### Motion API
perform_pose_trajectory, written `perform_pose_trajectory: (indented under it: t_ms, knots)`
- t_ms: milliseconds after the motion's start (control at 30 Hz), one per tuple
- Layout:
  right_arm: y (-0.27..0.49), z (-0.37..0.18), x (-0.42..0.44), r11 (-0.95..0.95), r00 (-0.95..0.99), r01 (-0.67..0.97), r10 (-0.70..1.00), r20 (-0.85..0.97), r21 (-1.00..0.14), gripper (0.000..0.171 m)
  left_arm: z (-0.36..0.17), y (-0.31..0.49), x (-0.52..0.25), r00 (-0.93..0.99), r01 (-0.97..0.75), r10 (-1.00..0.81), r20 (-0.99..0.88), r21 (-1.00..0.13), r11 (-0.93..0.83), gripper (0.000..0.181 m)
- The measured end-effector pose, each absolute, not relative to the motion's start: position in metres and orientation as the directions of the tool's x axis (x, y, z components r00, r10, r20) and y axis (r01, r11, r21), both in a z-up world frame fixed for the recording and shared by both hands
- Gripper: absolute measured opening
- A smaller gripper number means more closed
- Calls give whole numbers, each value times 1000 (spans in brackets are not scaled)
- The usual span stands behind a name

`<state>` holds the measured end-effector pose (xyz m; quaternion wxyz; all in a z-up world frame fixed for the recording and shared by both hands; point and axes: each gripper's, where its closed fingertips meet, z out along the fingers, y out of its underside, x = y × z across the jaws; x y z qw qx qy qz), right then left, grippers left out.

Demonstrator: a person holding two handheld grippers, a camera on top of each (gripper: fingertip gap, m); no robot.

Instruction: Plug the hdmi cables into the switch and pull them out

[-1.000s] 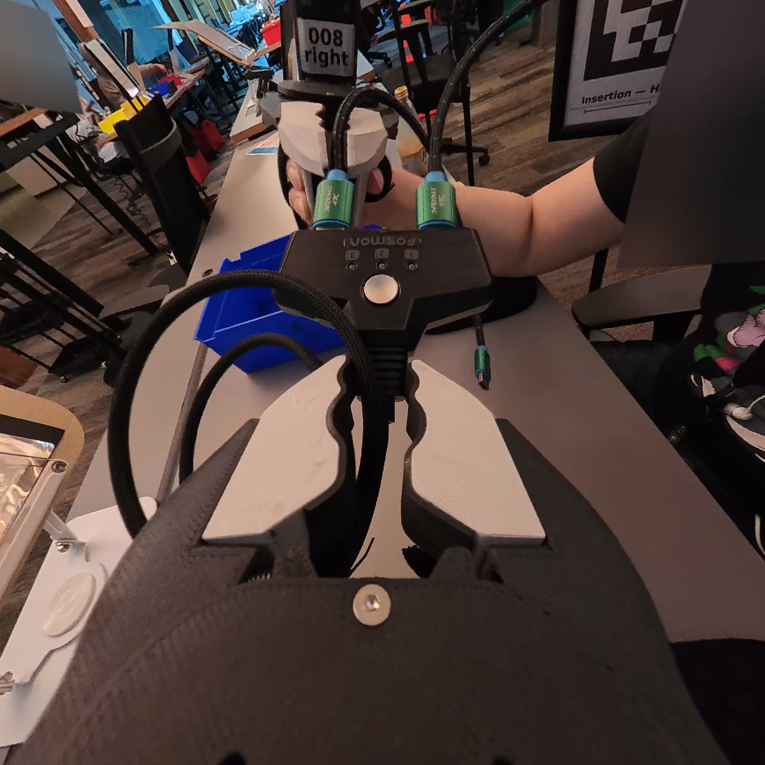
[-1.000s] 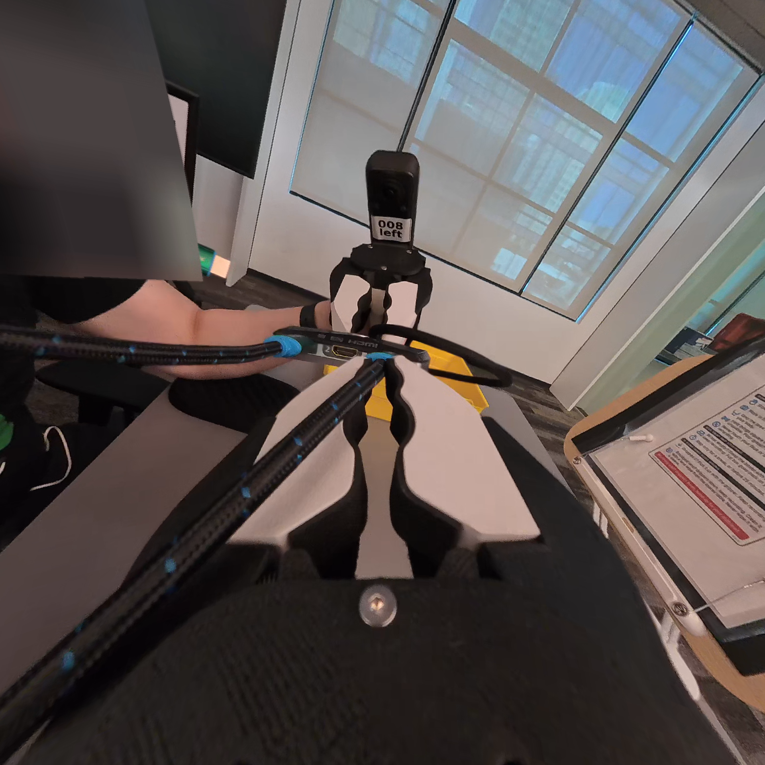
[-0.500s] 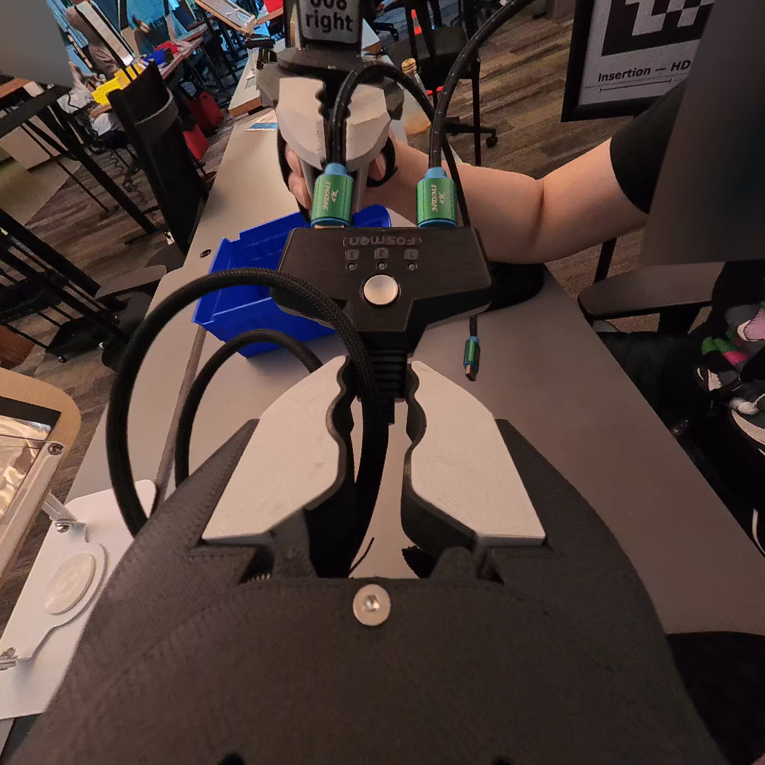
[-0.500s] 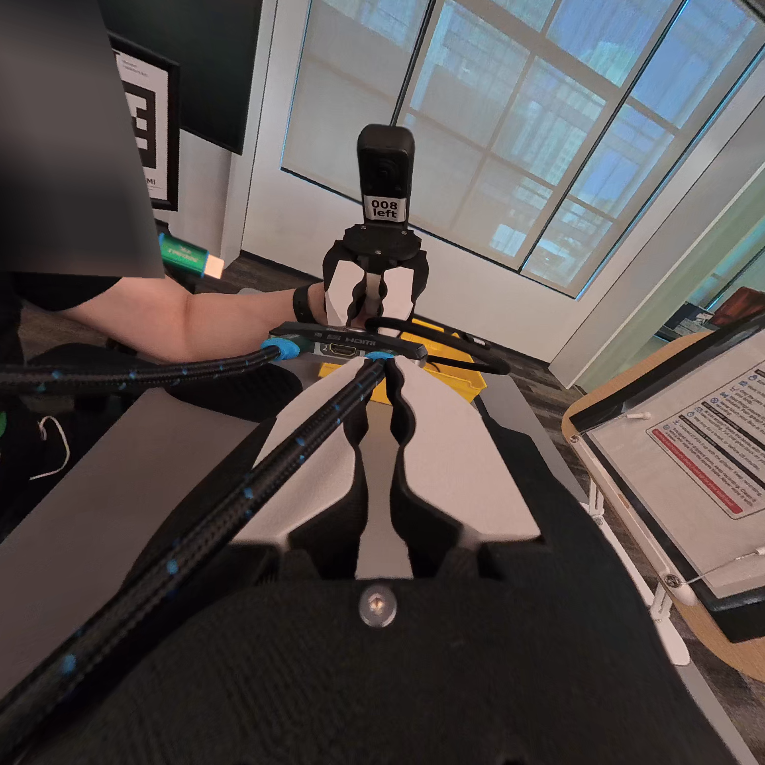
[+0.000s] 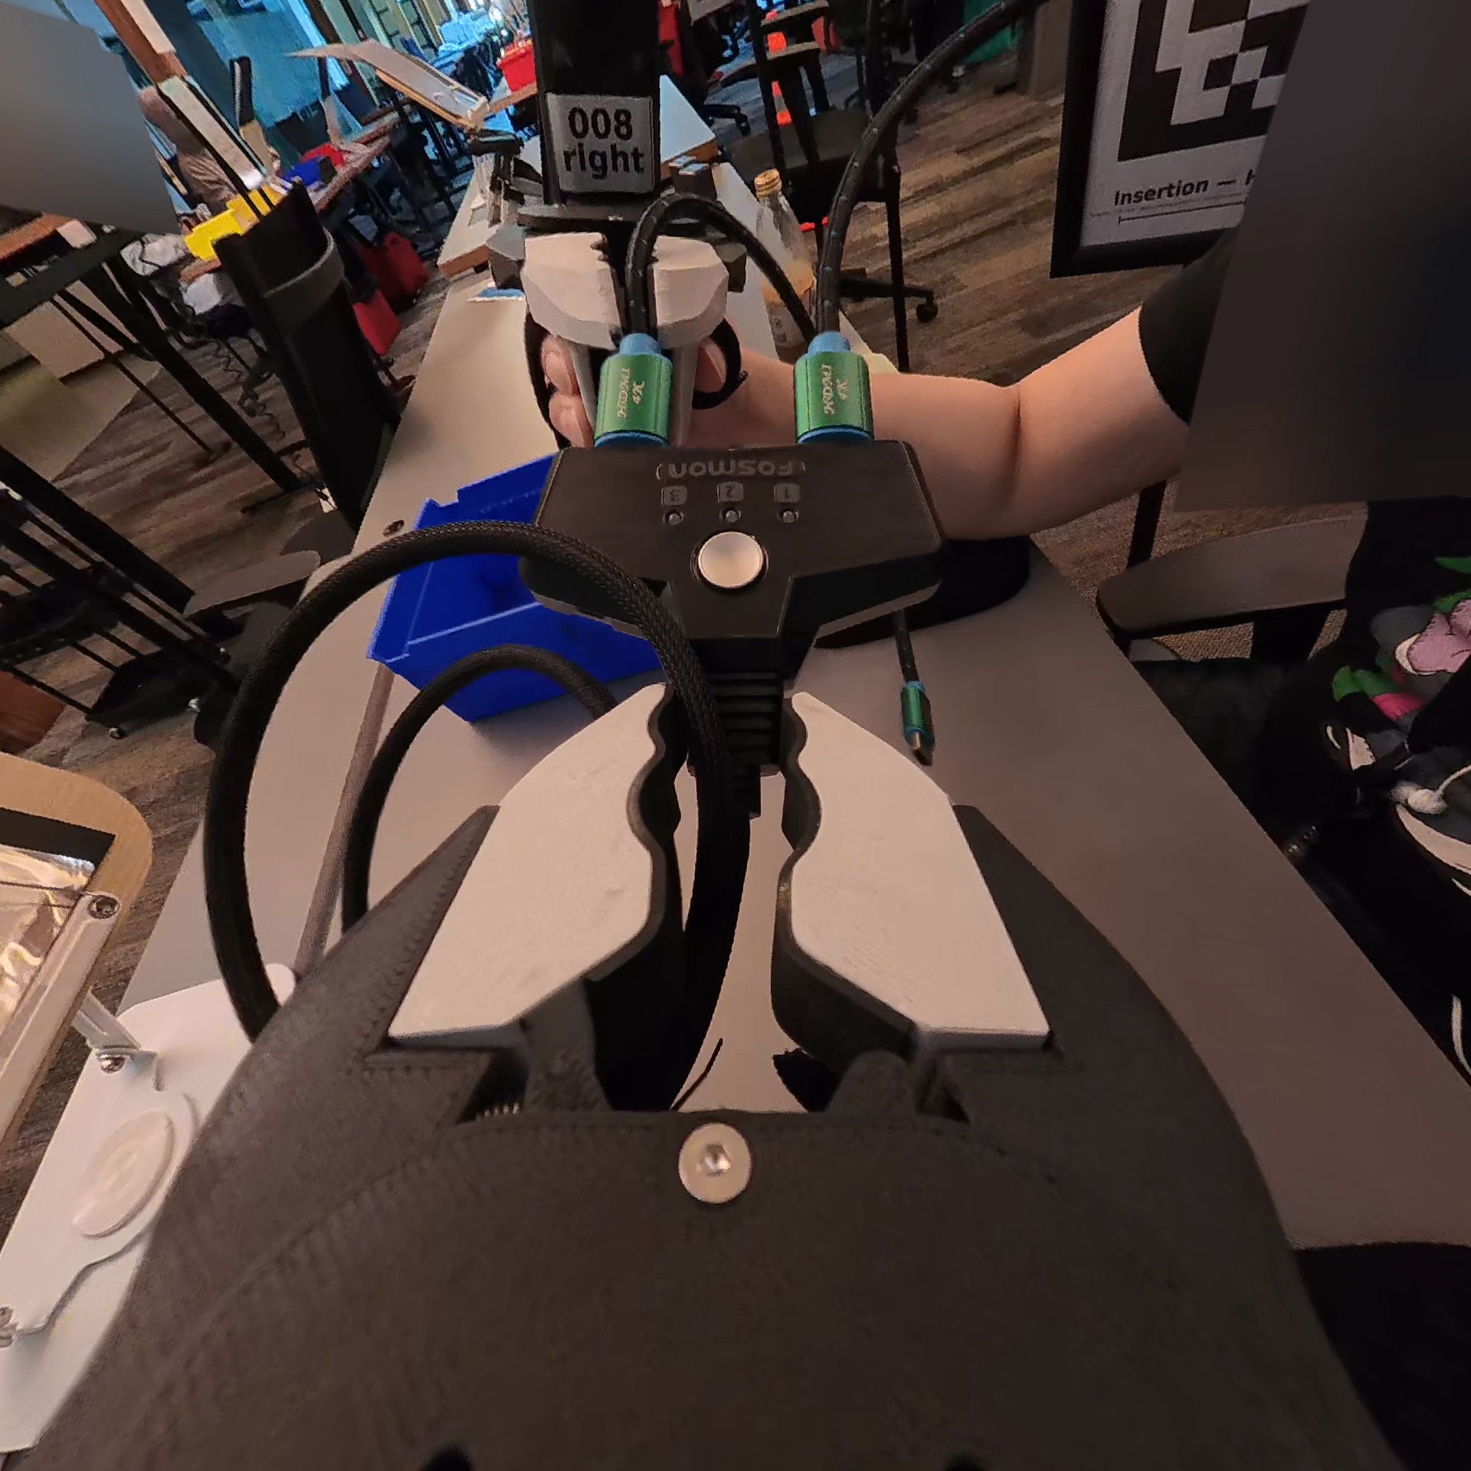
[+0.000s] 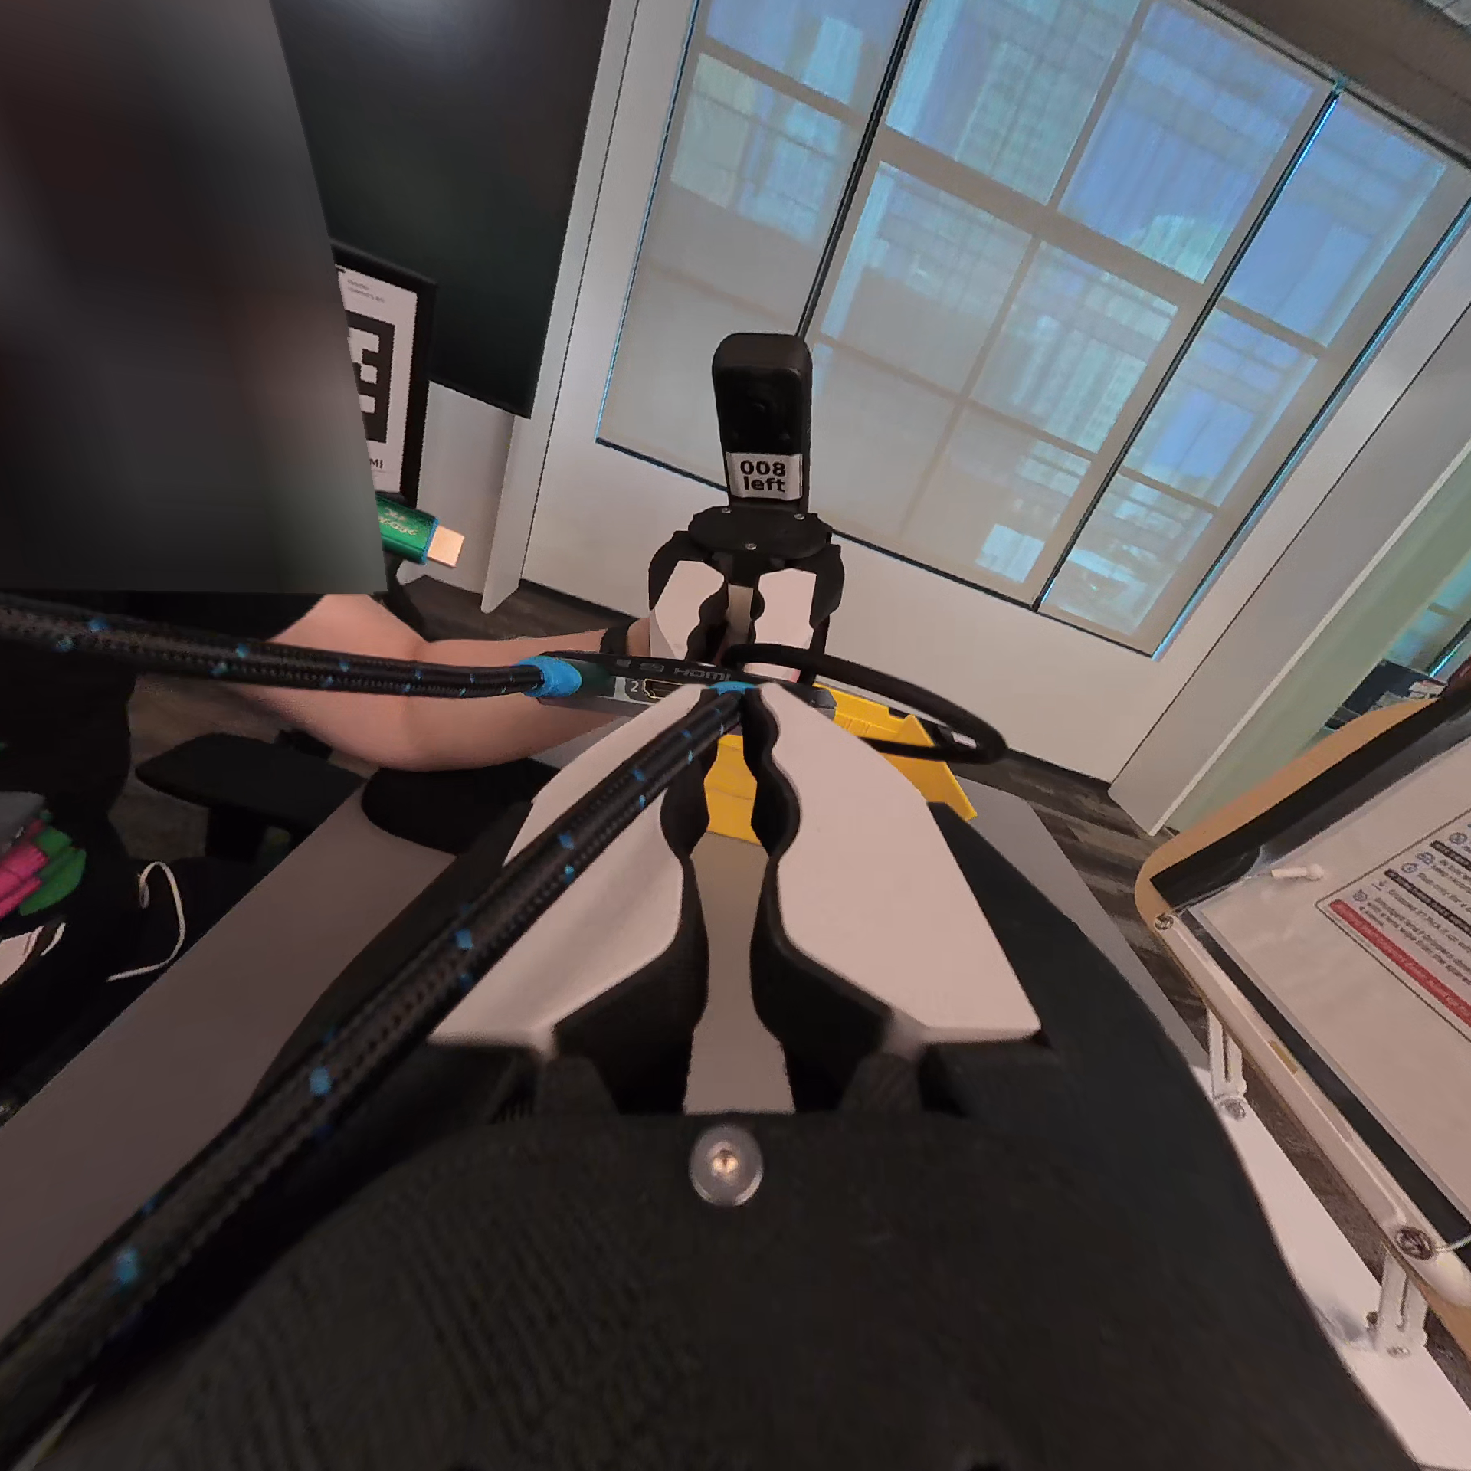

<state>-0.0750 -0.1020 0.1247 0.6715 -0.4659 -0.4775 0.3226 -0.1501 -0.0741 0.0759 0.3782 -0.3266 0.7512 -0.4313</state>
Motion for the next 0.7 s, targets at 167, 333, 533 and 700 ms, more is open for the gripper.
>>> perform_pose_trajectory:
  t_ms: [167, 333, 533, 700]
  knots:
    - [-99, 125, -73, 372, 361, 25, 862, 355, -928, 8, 75, -71, -148, -477, -175, -823, -309, -884, 434, 21]
    - [-112, 131, -66, 472, 339, 29, 825, 453, -881, 8, 87, -85, -146, -451, -137, -814, -366, -873, 468, 22]
    - [-136, 140, -71, 638, 319, 107, 705, 634, -763, 7, 83, -97, -136, -478, -145, -837, -268, -915, 376, 35]
    - [-149, 136, -79, 693, 254, 204, 645, 721, -692, 8, 54, -103, -117, -528, -205, -831, -178, -922, 328, 47]
